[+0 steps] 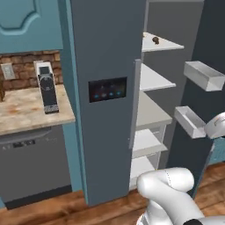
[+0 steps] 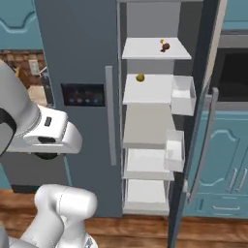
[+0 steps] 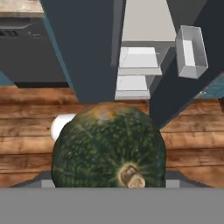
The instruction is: Transport the chicken drumstick and squash to the fridge. Place the chicken drumstick on the rack containing meat and place the squash on the rack containing the vegetable, ensuring meats and vegetables are on different racks.
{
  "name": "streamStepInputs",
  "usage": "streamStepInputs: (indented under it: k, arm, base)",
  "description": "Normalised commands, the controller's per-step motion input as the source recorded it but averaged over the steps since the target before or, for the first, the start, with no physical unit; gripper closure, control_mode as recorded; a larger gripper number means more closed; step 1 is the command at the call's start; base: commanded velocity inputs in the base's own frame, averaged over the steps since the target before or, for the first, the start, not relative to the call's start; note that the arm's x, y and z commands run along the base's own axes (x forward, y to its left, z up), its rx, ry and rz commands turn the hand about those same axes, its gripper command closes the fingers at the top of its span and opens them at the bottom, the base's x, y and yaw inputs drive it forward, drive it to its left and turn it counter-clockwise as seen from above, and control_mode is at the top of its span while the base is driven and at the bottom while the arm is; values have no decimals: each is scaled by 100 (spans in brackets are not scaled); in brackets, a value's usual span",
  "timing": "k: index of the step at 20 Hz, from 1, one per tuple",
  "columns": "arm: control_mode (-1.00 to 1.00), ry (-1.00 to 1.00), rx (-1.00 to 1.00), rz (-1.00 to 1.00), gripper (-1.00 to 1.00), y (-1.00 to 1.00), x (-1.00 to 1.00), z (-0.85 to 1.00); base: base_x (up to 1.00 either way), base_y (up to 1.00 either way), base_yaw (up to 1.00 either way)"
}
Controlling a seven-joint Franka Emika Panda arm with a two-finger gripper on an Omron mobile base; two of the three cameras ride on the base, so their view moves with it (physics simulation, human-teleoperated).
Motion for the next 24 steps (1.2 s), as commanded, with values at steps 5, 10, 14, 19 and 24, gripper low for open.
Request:
streamStepInputs:
  k: [5,10,14,19,24]
  arm:
    - [100,0,0,0,100,0,0,0]
    - [100,0,0,0,100,0,0,0]
    - [100,0,0,0,100,0,0,0]
    - [100,0,0,0,100,0,0,0]
    - [100,0,0,0,100,0,0,0]
  base:
    - [100,-1,-18]
    - [64,-40,-12]
    - [-7,-72,-6]
    - [0,6,-18]
    - [32,42,-17]
